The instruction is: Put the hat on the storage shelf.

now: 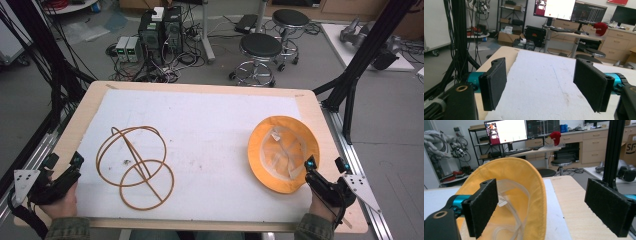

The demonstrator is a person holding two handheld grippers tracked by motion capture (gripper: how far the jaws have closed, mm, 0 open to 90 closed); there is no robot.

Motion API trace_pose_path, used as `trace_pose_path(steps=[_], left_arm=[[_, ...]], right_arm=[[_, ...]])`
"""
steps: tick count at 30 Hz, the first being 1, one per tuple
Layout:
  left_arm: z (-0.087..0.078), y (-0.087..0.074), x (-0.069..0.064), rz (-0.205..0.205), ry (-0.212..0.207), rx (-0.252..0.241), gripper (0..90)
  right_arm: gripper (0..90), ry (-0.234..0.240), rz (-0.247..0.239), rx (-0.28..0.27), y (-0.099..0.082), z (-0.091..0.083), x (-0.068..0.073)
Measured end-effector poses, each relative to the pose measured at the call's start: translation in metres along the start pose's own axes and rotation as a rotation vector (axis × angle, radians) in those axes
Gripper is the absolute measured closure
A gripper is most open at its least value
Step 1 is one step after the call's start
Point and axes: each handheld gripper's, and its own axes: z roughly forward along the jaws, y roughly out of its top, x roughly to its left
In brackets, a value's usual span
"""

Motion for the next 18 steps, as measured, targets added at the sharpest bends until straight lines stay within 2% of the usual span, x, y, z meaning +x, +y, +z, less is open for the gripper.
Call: trace_pose_path(steps=[18], left_arm=[[0.0025,-0.0016,0.0004,-0.015,-0.004,0.003,27.0]], right_arm=[[10.6,0.003,-0.007,-0.001,0.0001,0.0002,0.0001]])
